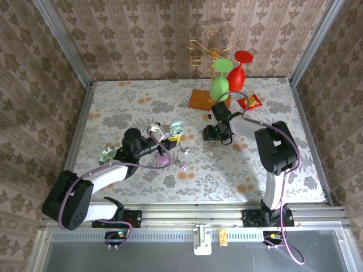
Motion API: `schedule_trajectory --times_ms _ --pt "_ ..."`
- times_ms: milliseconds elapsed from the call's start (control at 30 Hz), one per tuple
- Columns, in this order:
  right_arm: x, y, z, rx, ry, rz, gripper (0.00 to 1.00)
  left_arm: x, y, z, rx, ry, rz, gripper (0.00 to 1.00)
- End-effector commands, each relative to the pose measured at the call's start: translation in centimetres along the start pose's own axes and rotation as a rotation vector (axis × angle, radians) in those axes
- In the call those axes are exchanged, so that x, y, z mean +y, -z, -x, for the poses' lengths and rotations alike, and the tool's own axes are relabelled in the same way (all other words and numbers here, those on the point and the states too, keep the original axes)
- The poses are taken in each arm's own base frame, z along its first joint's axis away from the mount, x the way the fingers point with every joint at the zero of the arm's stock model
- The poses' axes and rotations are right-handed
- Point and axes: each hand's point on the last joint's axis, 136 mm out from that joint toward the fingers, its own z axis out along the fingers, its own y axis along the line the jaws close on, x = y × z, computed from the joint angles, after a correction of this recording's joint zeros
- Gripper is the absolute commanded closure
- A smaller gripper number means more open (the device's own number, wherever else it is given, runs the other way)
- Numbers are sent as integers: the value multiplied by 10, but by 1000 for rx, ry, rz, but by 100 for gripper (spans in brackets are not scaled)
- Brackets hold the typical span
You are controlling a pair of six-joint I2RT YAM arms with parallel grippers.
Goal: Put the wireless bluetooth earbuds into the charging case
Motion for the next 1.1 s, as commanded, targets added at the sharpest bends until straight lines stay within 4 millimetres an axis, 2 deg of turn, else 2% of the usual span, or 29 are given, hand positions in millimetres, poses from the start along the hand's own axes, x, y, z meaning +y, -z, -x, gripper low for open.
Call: schedule_trajectory --times_ms 0,200,367,533,667,733,900,1067 --pt "13 7 -25 51 25 45 50 -1 0 3 -1 -31 -3 76" --pt "25 22 -40 48 21 67 51 -1 -1 3 -4 -28 -5 77" --pt "25 35 -38 8 23 46 51 -1 -1 3 -7 -27 -6 77" --pt "15 40 -27 2 113 -80 51 -1 1 2 -6 -33 1 77" --pt "4 37 -24 75 182 -249 59 2 7 1 -3 -40 32 76" --pt "-1 36 -24 114 176 -321 59 2 11 1 0 -44 43 77" --pt "-3 43 -18 145 137 -489 59 3 18 -2 22 -53 62 77" --pt "11 41 -15 159 133 -551 61 5 21 -3 25 -58 71 77"
